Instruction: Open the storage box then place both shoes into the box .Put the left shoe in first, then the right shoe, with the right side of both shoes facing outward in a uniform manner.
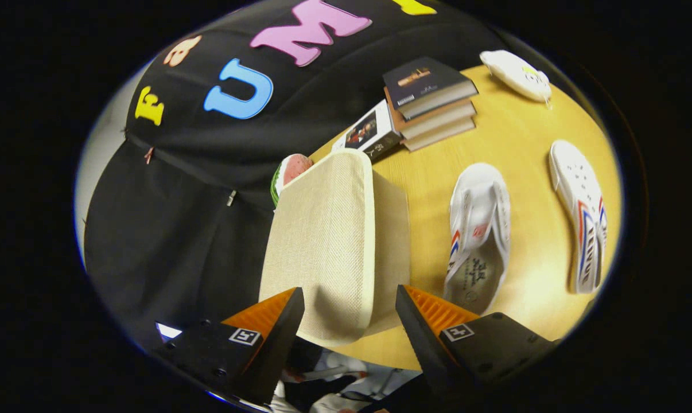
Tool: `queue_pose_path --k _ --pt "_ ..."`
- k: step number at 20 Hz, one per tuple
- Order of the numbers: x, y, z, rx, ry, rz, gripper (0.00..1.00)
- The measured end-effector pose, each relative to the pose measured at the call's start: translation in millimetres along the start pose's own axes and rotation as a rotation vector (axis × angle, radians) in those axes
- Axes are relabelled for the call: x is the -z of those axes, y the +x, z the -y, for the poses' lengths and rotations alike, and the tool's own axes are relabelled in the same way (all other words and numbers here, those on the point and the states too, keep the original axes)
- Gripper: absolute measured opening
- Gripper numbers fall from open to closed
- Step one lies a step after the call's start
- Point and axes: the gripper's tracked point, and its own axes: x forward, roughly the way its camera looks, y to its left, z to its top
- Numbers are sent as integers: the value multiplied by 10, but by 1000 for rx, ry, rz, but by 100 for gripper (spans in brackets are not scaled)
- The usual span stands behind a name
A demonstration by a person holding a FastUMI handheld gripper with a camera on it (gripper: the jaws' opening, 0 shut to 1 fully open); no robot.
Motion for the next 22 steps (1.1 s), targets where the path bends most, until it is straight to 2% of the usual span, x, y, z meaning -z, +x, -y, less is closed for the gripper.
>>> queue_pose_path --k 2,6,8,9,12,16,18,19,21,22 --pt "105 100 -33 -34 50 -46 98" --pt "279 209 -78 -55 32 -118 96" --pt "286 258 -43 -38 32 -113 89" --pt "297 262 -48 -38 40 -116 80" --pt "260 258 18 13 51 -114 78" --pt "143 209 50 80 -33 -63 72" --pt "132 193 43 84 -1 -75 61" --pt "105 178 9 78 25 -71 53" --pt "56 172 2 90 50 -53 24" --pt "60 180 -4 93 42 -52 16"
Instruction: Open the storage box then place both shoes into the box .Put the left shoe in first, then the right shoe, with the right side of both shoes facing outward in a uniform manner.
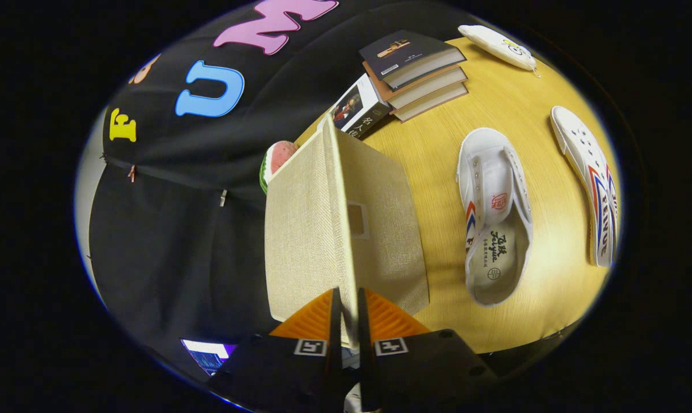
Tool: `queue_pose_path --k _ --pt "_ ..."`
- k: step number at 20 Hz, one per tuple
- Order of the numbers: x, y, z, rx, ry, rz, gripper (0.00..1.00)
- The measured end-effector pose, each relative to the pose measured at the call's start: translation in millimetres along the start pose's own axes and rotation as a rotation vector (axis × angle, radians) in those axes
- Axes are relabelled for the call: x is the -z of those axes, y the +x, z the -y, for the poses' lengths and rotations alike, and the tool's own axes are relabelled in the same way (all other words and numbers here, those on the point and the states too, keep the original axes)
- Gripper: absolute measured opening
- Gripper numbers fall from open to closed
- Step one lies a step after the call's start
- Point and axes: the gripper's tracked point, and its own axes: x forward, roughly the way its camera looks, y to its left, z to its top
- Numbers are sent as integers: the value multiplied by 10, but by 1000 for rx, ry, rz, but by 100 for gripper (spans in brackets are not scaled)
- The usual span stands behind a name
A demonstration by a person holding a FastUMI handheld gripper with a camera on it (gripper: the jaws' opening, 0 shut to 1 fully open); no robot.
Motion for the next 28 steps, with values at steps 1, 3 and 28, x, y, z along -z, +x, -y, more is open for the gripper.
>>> queue_pose_path --k 1,3,28 --pt "11 13 -21 2 -18 1 12" --pt "12 -28 -36 9 -54 8 6" --pt "577 120 -2798 -248 -436 16 5"
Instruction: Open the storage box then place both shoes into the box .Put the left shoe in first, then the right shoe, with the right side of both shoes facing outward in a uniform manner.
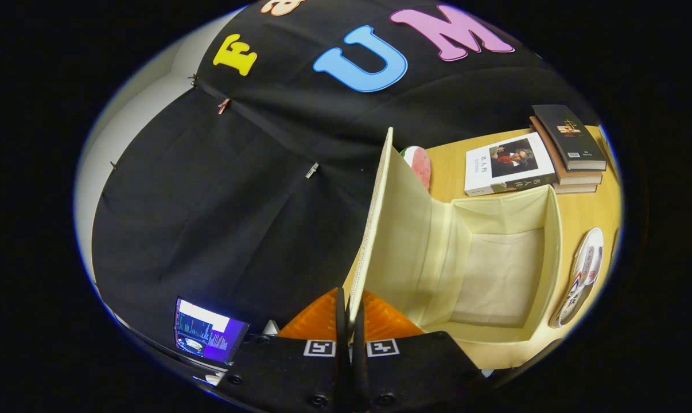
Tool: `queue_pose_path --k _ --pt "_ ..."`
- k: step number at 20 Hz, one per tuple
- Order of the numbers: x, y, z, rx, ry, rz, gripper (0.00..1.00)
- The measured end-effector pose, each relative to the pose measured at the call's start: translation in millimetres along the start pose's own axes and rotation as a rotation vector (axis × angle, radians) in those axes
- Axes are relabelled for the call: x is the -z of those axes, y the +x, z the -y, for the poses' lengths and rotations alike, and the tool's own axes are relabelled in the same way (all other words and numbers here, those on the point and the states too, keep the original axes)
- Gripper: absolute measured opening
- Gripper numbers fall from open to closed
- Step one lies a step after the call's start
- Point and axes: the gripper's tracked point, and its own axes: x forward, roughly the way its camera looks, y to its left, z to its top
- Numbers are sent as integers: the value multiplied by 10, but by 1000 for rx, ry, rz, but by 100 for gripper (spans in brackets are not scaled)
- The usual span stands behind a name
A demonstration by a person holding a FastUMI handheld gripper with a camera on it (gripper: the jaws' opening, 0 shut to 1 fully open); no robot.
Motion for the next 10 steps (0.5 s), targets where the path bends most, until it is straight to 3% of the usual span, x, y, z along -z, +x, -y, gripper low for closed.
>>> queue_pose_path --k 10 --pt "274 890 -326 33 -80 -56 7"
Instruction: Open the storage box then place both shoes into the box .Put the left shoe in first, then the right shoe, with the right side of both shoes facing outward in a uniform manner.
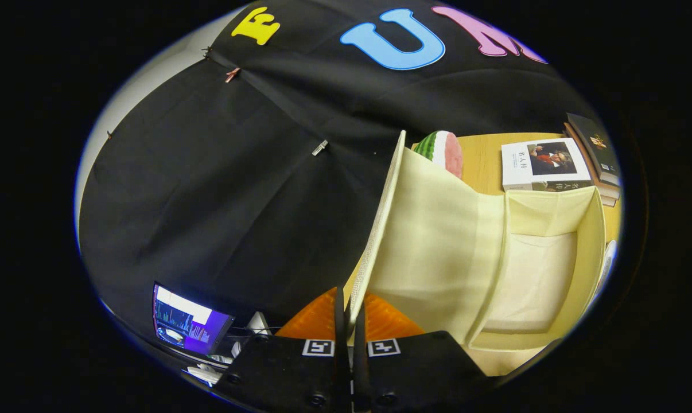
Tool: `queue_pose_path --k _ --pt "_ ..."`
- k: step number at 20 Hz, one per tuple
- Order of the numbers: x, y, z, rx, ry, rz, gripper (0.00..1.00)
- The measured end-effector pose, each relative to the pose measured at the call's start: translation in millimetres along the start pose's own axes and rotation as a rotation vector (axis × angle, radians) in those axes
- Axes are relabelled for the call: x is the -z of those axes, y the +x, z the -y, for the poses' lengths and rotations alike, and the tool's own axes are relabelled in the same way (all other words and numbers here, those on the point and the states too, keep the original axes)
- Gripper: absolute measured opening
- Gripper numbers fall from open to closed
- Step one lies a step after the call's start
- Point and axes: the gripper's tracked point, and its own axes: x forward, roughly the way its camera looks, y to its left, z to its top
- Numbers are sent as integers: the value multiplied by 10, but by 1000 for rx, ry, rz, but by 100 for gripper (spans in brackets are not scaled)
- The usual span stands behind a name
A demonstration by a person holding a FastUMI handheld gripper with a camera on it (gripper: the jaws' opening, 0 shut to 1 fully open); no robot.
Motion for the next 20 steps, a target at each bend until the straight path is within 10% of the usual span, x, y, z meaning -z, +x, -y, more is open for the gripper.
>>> queue_pose_path --k 6,10,20 --pt "-59 -8 -38 -11 15 13 7" --pt "-208 -100 130 48 -74 76 100" --pt "-703 -1287 715 206 -256 288 98"
